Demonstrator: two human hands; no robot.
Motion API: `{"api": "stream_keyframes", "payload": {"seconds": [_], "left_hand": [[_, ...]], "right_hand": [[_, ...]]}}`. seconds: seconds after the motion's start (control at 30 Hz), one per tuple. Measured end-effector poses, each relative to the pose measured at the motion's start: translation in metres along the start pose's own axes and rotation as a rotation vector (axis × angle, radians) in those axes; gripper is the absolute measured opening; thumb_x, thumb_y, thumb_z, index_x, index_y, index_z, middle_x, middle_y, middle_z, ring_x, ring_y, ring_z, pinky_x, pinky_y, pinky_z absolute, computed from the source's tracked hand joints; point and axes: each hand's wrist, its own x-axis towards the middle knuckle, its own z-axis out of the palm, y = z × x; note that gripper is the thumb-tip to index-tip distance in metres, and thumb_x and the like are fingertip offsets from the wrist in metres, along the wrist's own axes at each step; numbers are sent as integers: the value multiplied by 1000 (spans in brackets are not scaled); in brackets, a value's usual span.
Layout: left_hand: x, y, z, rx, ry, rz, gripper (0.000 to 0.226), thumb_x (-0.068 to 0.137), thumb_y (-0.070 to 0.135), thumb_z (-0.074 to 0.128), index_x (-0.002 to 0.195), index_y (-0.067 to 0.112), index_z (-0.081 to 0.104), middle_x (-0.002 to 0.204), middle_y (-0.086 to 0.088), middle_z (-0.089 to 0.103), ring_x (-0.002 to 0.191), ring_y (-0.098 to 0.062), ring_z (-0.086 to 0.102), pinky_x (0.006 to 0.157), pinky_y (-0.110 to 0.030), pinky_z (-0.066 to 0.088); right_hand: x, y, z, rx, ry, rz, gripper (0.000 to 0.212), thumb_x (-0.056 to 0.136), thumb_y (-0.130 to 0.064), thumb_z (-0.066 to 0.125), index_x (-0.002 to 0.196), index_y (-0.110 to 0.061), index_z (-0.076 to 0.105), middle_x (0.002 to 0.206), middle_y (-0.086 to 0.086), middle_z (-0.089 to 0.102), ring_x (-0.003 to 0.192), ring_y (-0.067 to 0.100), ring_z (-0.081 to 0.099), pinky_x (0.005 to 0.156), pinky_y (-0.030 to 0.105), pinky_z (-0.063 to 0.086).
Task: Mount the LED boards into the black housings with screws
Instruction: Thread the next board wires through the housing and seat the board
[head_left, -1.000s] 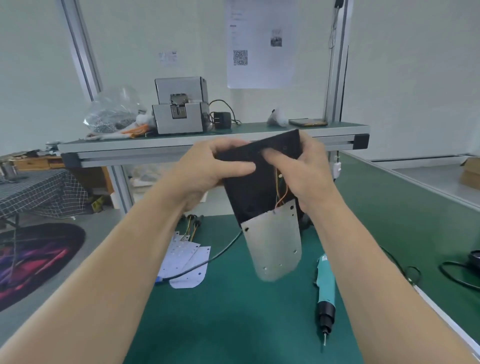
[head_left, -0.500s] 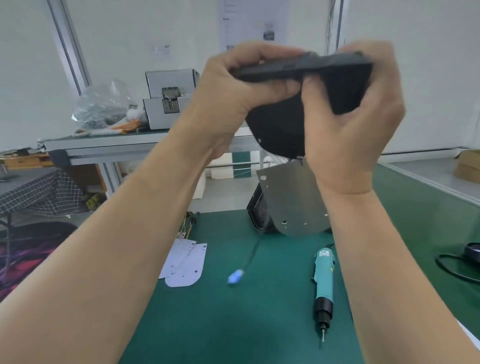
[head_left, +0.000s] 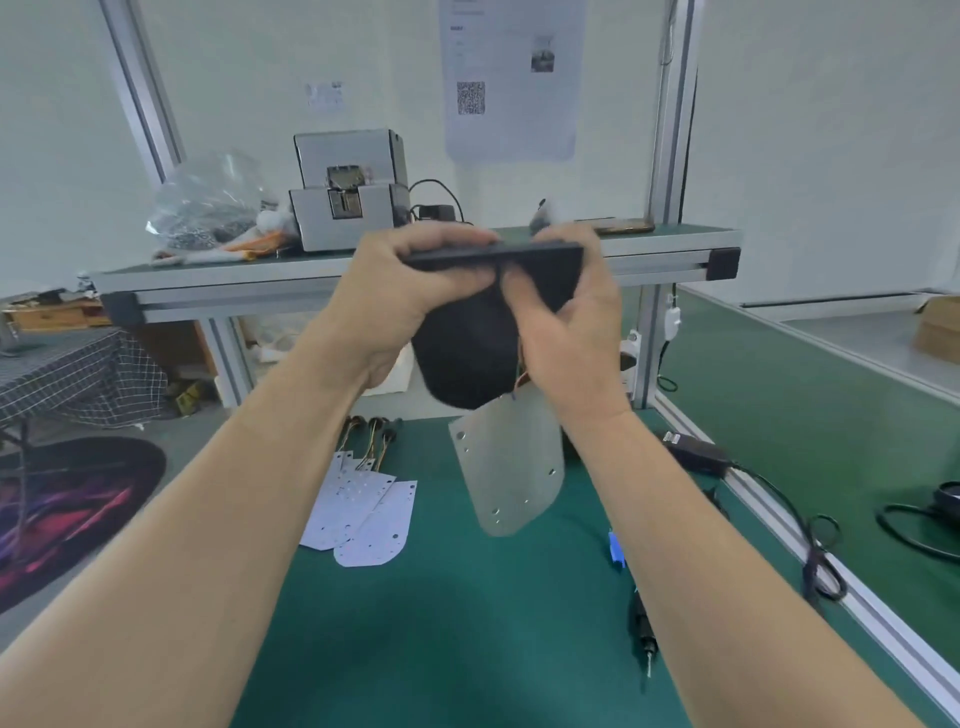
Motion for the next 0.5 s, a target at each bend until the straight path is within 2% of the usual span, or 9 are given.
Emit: {"api": "stream_keyframes", "payload": {"seconds": [0.13,0.23,0.33,0.43,0.5], "left_hand": [[-14,-24,-4,21,140,-106,23,79,0,77,96,16,78,91,-4,78,86,-11,71,93,-34,56],[-24,-39,-7,37,198,-143,20,80,3,78,94,17,78,87,0,78,83,-10,71,90,-35,57],[-29,-49,-9,134,200,-114,23,81,3,78,97,19,78,91,3,78,88,-8,71,91,-32,58],[-30,-53,-11,239,194,-88,27,81,0,76,100,20,77,93,7,77,87,-2,69,90,-27,56],[-30,-55,-11,284,152,-70,28,82,-2,75,103,16,76,95,6,76,86,0,67,88,-22,54]], "right_hand": [[-12,22,7,103,-191,203,16,86,-19,67,99,-21,59,88,-4,64,86,14,59,84,41,50],[-19,30,12,132,-262,314,15,81,-28,71,92,-28,60,84,-9,61,82,12,57,80,39,48],[-23,36,15,162,-252,381,15,84,-14,74,90,-23,63,81,-15,65,81,6,59,78,30,48],[-23,38,18,189,-249,485,26,86,-1,74,86,-25,64,76,-19,67,78,0,62,75,18,47],[-23,39,19,157,-230,509,24,86,0,75,85,-22,63,77,-15,66,77,1,62,74,18,48]]}}
